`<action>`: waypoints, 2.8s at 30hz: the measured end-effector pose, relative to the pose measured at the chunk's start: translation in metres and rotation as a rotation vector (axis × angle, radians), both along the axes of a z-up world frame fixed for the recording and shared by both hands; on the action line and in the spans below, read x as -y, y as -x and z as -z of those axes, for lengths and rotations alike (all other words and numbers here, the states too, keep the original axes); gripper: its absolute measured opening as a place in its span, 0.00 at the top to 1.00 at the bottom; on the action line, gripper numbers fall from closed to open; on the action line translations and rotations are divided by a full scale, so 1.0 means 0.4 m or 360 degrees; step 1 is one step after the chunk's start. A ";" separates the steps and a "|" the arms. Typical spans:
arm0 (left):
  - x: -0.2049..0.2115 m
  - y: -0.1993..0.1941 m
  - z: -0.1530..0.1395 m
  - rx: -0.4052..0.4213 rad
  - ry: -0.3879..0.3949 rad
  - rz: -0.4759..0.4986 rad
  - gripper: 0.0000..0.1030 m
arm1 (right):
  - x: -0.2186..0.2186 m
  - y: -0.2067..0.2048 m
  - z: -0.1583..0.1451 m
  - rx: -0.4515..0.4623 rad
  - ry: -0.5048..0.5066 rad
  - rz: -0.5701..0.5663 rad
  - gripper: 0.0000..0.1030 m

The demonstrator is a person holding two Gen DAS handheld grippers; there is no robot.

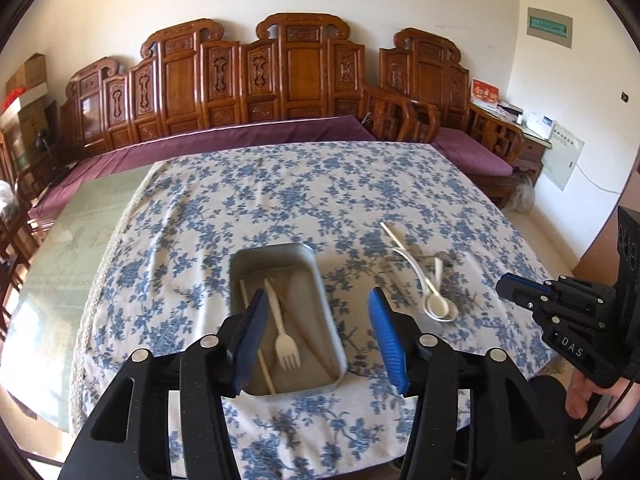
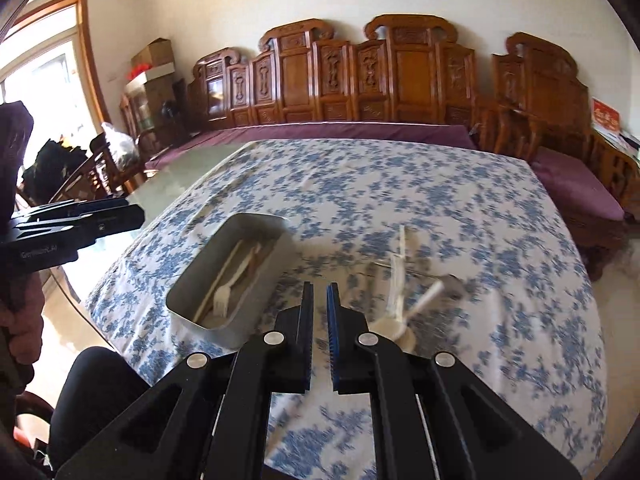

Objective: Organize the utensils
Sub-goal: 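Move both tools back toward the remaining utensil pile, then grasp a wooden chopstick from the pile with the right tool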

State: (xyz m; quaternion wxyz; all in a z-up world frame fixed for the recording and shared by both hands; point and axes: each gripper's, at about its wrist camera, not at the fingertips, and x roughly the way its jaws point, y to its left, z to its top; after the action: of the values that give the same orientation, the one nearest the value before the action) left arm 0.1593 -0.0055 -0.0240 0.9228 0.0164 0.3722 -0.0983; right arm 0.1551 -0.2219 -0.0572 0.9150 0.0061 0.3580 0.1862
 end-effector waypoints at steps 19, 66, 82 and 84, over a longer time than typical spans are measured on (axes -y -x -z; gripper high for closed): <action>0.147 -0.127 0.171 -0.0264 -0.0058 0.0173 0.52 | 0.075 -0.187 0.194 -0.0275 0.0040 0.0077 0.82; 0.263 -0.182 0.332 -0.0486 0.0027 0.0247 0.52 | 0.153 -0.210 0.225 -0.0343 0.0097 0.0088 0.94; 0.311 -0.222 0.432 -0.0707 0.0198 0.0194 0.52 | 0.193 -0.166 0.229 -0.0337 0.0040 0.0099 0.94; 0.315 -0.227 0.440 -0.0737 0.0211 0.0197 0.52 | 0.193 -0.165 0.227 -0.0333 0.0035 0.0096 0.94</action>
State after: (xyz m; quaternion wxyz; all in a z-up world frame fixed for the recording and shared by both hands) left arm 0.2500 -0.1316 -0.2000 0.8041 -0.0444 0.5648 -0.1800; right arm 0.2210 -0.2991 -0.1480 0.8778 0.0262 0.4532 0.1529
